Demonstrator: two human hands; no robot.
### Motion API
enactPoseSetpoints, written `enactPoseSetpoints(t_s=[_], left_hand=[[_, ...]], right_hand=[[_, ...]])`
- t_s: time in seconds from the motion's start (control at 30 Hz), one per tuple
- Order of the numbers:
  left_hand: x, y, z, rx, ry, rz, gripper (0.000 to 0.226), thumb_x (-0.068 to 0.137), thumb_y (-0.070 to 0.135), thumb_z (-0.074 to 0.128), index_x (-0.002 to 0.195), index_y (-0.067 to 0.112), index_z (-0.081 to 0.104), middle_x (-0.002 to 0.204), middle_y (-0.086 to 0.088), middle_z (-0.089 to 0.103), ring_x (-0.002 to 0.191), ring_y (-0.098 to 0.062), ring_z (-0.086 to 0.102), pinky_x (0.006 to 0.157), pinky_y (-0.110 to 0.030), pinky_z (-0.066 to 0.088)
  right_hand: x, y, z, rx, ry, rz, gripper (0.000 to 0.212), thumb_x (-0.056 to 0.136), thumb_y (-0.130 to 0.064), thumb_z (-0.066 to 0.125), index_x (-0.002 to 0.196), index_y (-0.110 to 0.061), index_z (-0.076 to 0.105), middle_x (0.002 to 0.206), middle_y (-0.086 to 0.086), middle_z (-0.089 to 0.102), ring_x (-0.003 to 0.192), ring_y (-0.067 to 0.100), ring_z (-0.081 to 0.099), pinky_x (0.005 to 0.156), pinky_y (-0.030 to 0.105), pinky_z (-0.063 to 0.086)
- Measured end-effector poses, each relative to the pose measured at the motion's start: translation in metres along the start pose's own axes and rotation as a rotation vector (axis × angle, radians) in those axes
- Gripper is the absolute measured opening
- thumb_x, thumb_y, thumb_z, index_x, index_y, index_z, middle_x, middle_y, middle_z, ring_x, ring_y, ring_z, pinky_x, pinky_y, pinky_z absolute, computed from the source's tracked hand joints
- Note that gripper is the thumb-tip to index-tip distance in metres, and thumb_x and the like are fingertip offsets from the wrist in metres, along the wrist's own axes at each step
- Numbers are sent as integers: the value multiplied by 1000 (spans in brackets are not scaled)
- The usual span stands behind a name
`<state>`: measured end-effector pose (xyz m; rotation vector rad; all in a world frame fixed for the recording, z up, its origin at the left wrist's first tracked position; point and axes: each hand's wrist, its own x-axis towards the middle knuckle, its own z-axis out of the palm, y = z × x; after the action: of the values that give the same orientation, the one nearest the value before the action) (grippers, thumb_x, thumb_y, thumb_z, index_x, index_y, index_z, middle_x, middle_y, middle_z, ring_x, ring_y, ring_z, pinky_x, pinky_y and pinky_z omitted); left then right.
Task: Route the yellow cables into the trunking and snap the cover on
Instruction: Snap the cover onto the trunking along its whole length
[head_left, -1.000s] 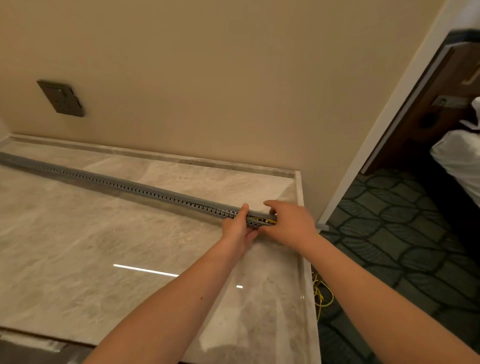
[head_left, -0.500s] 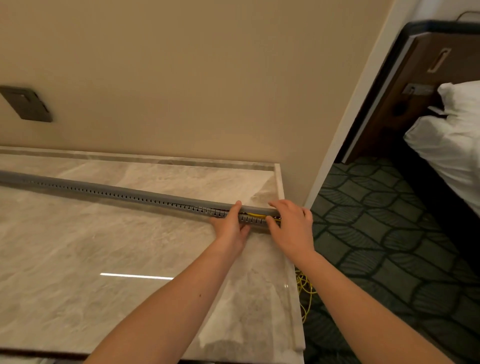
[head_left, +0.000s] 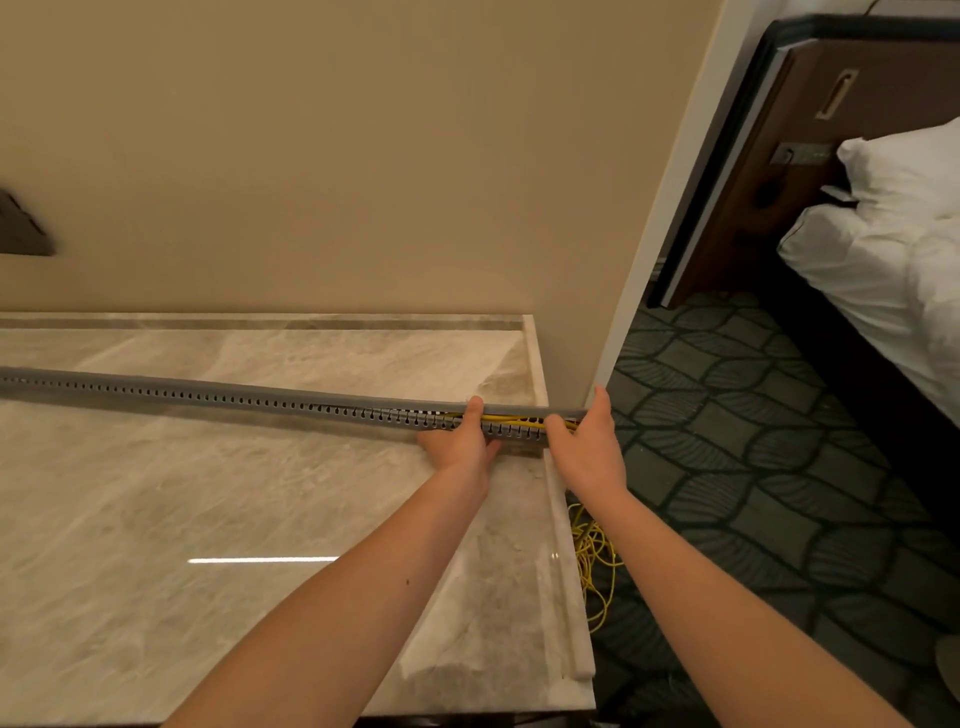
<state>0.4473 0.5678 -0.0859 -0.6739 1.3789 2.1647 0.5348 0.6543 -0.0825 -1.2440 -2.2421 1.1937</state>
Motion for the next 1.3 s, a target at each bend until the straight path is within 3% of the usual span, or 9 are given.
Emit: enactPoseSetpoints(t_s=[0.2, 0.43, 0.57, 0.7, 0.8, 1.1, 1.17, 1.23, 1.3], left_hand=[[-1, -1, -1, -3, 1, 7, 62, 85, 14, 72, 135, 15, 36, 127, -11, 58, 107, -29, 64, 55, -30, 56], [-4, -2, -1, -5, 29, 37, 57, 86, 9, 70, 133, 11, 37, 128, -12, 56, 109, -30, 62, 44, -25, 54], [-4, -2, -1, 0, 46, 31, 52, 86, 7, 69, 128, 4, 39, 125, -16, 57, 106, -31, 63, 42, -25, 53], [-2, -2, -1, 28, 50, 28, 51, 86, 7, 69, 127, 1, 40, 124, -16, 56, 100, -28, 61, 43, -24, 52], [1, -2, -2, 43, 46, 24, 50, 85, 9, 69, 126, 0, 42, 124, -18, 56, 104, -29, 62, 45, -25, 53], [13, 0, -4, 60, 5, 0, 44, 85, 10, 64, 122, 2, 41, 121, -21, 57, 105, -31, 63, 44, -27, 54], [15, 0, -4, 60, 1, -2, 44, 85, 10, 64, 122, 3, 42, 120, -20, 58, 105, -31, 63, 47, -28, 55], [16, 0, -5, 49, -8, -4, 44, 85, 11, 64, 122, 2, 43, 119, -20, 58, 103, -30, 64, 48, -28, 55], [17, -1, -6, 37, -32, -2, 45, 83, 11, 65, 122, 0, 44, 117, -22, 60, 102, -32, 65, 48, -28, 55]], right_hand=[[4, 11, -10, -39, 29, -1, 56, 98, -34, 31, 151, -20, 19, 148, 9, 39, 125, 26, 48, 102, 47, 43], [3, 19, -12, -21, 45, 0, 49, 97, -29, 37, 146, -20, 33, 144, 7, 40, 120, 24, 50, 102, 47, 43], [5, 23, -13, 107, 44, 44, 41, 98, -21, 35, 139, -18, 45, 141, 6, 48, 124, 21, 47, 107, 44, 40], [13, 20, -17, 222, 6, 131, 35, 98, -15, 38, 128, -14, 55, 121, 3, 57, 104, 14, 49, 89, 31, 41], [20, 21, -17, 299, -18, 196, 34, 96, -12, 40, 125, -12, 58, 116, 3, 56, 102, 15, 49, 85, 28, 39], [25, 19, -16, 332, -15, 240, 37, 93, -2, 39, 120, -14, 60, 125, 8, 57, 113, 20, 52, 99, 37, 46], [21, 15, -13, 260, 80, 142, 34, 96, -10, 41, 123, -18, 59, 127, 4, 58, 114, 18, 53, 100, 40, 46], [14, 6, -11, -28, 147, -147, 32, 96, -21, 46, 125, -22, 59, 126, -2, 60, 115, 16, 53, 103, 41, 42], [10, -9, -5, -273, 64, -469, 37, 91, -29, 53, 128, -25, 58, 125, -5, 62, 116, 16, 53, 105, 38, 36]])
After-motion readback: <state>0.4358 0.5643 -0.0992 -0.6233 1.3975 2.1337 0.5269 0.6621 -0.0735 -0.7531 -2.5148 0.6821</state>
